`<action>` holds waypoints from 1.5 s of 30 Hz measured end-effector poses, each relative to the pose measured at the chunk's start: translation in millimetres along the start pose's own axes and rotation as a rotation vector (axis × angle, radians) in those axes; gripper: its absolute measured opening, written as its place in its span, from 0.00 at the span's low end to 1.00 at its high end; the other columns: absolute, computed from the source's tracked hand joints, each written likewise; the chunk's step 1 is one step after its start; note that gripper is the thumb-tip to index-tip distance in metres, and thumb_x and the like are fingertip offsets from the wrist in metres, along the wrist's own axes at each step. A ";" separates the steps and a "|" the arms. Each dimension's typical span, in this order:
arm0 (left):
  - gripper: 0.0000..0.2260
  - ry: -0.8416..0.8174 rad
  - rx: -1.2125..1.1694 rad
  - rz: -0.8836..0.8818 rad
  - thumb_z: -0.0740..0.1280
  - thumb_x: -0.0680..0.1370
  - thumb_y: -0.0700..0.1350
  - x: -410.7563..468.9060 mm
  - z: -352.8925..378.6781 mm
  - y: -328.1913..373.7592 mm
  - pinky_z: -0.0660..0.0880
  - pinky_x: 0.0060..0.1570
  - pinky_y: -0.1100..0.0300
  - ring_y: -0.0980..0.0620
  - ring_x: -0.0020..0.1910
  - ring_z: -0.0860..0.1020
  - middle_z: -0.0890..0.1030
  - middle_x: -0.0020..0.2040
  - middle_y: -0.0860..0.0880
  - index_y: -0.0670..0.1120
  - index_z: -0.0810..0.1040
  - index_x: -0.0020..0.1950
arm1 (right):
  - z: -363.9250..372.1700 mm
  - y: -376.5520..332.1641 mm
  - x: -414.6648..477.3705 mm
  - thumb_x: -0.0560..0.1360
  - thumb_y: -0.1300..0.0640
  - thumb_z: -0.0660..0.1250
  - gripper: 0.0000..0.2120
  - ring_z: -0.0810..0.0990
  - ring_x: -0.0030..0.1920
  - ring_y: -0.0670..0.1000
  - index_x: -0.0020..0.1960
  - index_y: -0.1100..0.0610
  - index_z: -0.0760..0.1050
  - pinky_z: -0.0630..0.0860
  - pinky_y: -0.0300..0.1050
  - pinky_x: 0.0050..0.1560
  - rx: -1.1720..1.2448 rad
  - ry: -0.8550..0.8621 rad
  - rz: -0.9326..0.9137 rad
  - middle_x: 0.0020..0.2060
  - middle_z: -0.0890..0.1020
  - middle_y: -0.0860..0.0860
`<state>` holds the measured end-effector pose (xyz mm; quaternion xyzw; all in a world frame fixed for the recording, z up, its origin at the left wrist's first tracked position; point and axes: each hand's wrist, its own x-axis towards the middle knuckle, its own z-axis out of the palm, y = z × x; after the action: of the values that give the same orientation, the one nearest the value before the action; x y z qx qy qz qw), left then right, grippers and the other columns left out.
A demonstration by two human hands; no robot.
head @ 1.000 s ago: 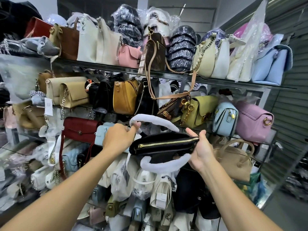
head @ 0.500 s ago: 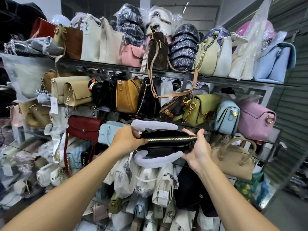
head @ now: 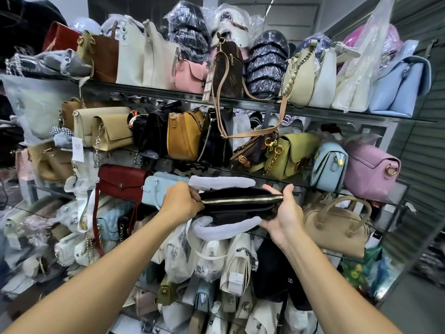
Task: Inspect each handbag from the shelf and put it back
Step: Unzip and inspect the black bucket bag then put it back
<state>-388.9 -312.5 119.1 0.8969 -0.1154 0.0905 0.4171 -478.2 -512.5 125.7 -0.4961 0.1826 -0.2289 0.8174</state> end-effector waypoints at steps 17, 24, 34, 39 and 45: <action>0.13 -0.132 0.257 0.000 0.65 0.79 0.44 -6.4 5.4 -3.3 0.76 0.45 0.53 0.40 0.47 0.79 0.81 0.42 0.44 0.48 0.71 0.34 | 4.5 6.0 -2.3 0.85 0.38 0.50 0.31 0.83 0.50 0.57 0.63 0.60 0.81 0.82 0.59 0.44 -0.063 0.022 0.012 0.51 0.84 0.58; 0.13 -0.145 -0.445 -0.290 0.70 0.80 0.41 -6.8 13.7 -1.3 0.70 0.28 0.65 0.55 0.23 0.70 0.78 0.26 0.49 0.42 0.78 0.35 | 7.0 4.4 -1.8 0.86 0.40 0.50 0.30 0.82 0.50 0.57 0.64 0.59 0.81 0.81 0.61 0.45 -0.024 0.023 0.009 0.49 0.84 0.55; 0.11 -0.092 -0.138 0.053 0.64 0.83 0.48 -17.8 21.5 13.5 0.78 0.40 0.57 0.46 0.39 0.80 0.80 0.36 0.48 0.49 0.74 0.41 | 13.5 3.5 -2.9 0.86 0.41 0.50 0.28 0.82 0.49 0.57 0.65 0.58 0.81 0.80 0.58 0.41 0.027 0.004 0.030 0.50 0.83 0.56; 0.11 -0.213 -0.088 0.159 0.63 0.84 0.49 -23.7 19.3 27.0 0.71 0.40 0.57 0.51 0.38 0.74 0.77 0.38 0.50 0.52 0.72 0.41 | 17.6 7.2 -7.4 0.87 0.42 0.50 0.27 0.82 0.50 0.58 0.66 0.58 0.80 0.79 0.57 0.42 0.021 -0.034 0.037 0.50 0.82 0.55; 0.10 -0.264 -0.255 0.144 0.65 0.82 0.46 -30.9 22.8 46.6 0.67 0.35 0.62 0.58 0.31 0.70 0.78 0.34 0.54 0.49 0.75 0.41 | 24.1 13.5 -9.8 0.86 0.42 0.51 0.25 0.82 0.50 0.59 0.66 0.55 0.80 0.80 0.60 0.50 0.035 -0.090 0.068 0.51 0.81 0.55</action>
<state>-430.1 -355.1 130.5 0.8303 -0.2436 -0.0136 0.5011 -471.0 -484.1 124.9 -0.4850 0.1584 -0.1814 0.8407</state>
